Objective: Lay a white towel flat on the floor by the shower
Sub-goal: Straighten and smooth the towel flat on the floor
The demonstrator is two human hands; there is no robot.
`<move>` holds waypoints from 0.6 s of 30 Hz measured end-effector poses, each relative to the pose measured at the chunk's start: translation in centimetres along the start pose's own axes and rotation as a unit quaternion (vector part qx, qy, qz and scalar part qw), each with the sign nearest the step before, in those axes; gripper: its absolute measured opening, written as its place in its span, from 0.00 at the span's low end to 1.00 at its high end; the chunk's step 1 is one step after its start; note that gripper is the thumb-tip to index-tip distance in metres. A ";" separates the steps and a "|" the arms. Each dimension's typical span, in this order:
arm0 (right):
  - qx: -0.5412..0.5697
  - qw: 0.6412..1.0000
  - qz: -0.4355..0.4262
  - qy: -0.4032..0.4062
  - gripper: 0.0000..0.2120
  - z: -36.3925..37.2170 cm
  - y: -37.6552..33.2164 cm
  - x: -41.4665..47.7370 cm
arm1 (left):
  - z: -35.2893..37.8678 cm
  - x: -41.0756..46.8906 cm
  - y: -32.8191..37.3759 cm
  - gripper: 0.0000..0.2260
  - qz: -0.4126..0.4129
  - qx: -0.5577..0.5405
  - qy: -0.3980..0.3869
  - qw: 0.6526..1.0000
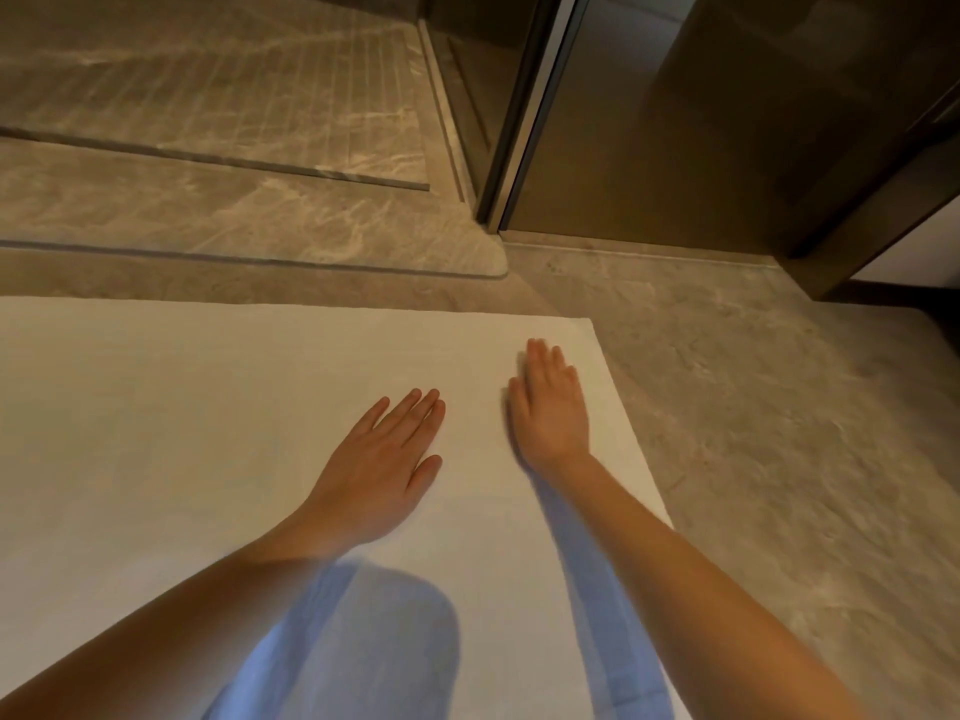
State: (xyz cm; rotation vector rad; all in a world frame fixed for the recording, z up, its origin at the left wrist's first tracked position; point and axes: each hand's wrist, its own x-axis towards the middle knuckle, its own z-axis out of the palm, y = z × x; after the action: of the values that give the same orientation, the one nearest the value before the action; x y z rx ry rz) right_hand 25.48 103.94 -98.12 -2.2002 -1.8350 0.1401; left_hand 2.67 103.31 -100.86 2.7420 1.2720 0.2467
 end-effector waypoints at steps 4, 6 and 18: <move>0.013 0.996 -0.076 -0.036 0.28 2.2 -2.9 -5.7 | 0.1 0.1 0.0 0.28 -0.003 0.001 -0.003 1.000; 0.006 0.997 -0.060 -0.039 0.28 2.3 -1.6 -6.2 | 0.3 0.1 -0.1 0.29 -0.002 0.002 -0.008 1.000; -0.003 0.997 0.079 -0.017 0.27 -0.5 6.2 -7.0 | 0.0 0.0 -0.1 0.26 0.000 -0.011 -0.002 1.000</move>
State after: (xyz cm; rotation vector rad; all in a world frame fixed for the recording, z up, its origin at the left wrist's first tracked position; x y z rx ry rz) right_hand 30.15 96.05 -100.03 -2.3592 -1.6795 0.2055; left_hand 2.60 103.39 -100.92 2.7225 1.2604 0.2524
